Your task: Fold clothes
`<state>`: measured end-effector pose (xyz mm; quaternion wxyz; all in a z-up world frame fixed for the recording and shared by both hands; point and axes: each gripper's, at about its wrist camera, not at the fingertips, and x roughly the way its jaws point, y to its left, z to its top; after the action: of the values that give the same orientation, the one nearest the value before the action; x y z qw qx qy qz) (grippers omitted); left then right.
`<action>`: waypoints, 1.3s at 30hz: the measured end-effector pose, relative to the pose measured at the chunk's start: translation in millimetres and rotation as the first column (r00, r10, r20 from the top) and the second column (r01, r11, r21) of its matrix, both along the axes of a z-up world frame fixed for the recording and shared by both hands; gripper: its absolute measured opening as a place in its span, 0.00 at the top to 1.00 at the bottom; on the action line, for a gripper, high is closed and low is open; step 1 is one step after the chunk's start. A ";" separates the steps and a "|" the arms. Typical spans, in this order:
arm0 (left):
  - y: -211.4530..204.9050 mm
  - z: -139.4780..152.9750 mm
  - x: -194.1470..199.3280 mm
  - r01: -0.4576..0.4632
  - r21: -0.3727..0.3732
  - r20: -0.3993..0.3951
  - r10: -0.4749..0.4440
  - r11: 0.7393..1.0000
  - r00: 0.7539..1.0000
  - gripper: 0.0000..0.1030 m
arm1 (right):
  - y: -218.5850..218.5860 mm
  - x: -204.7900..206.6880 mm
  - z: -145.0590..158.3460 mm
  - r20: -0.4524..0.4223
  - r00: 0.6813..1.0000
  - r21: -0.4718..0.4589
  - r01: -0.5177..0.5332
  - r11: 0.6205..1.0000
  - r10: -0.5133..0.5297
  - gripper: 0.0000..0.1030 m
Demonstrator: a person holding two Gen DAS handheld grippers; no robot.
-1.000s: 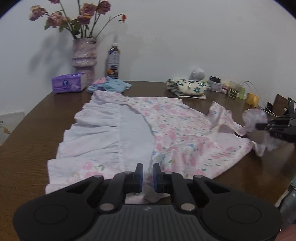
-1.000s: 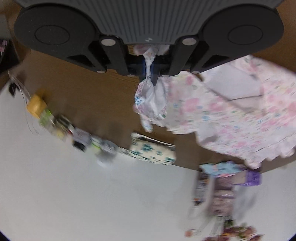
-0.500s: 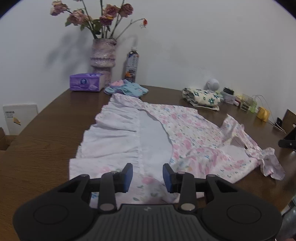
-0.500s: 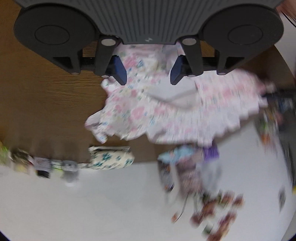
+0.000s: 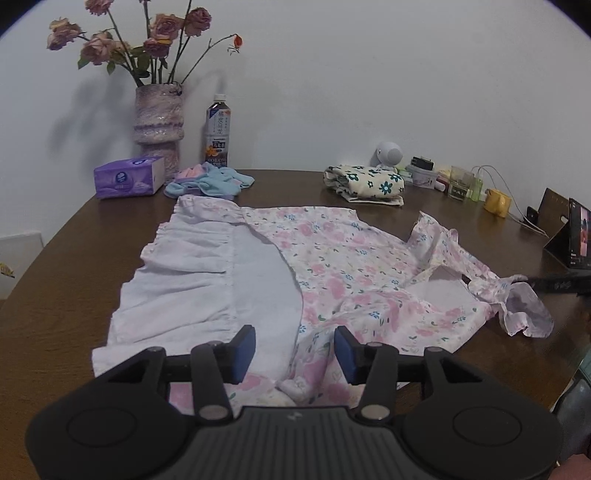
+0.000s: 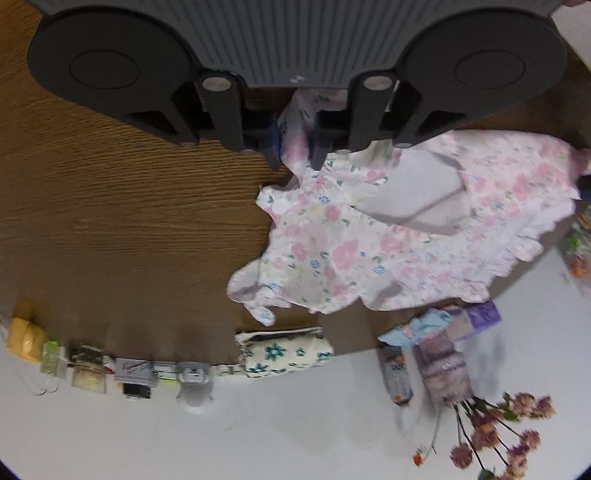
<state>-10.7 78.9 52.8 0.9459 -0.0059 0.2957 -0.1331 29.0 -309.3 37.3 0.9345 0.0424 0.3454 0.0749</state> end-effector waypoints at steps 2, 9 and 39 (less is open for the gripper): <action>3.0 -1.8 -0.3 0.000 0.004 -0.004 0.000 1.000 1.000 0.55 | 4.3 -9.2 7.9 0.052 0.999 -0.032 0.015 0.999 -0.013 0.76; 31.0 -5.1 -16.8 -0.047 0.017 -0.018 0.047 0.999 0.999 0.51 | 56.9 -11.2 31.1 0.111 0.957 -0.068 -0.261 0.963 0.267 0.58; 24.3 -27.6 13.1 0.155 0.189 -0.069 -0.145 0.970 0.987 0.85 | 149.0 75.4 -3.5 -0.127 0.870 0.060 -0.473 0.879 0.476 1.00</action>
<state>2.4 103.2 25.1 0.9209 0.1050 0.3324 -0.1745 104.4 -160.3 33.8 0.8606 -0.0258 0.4080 0.3036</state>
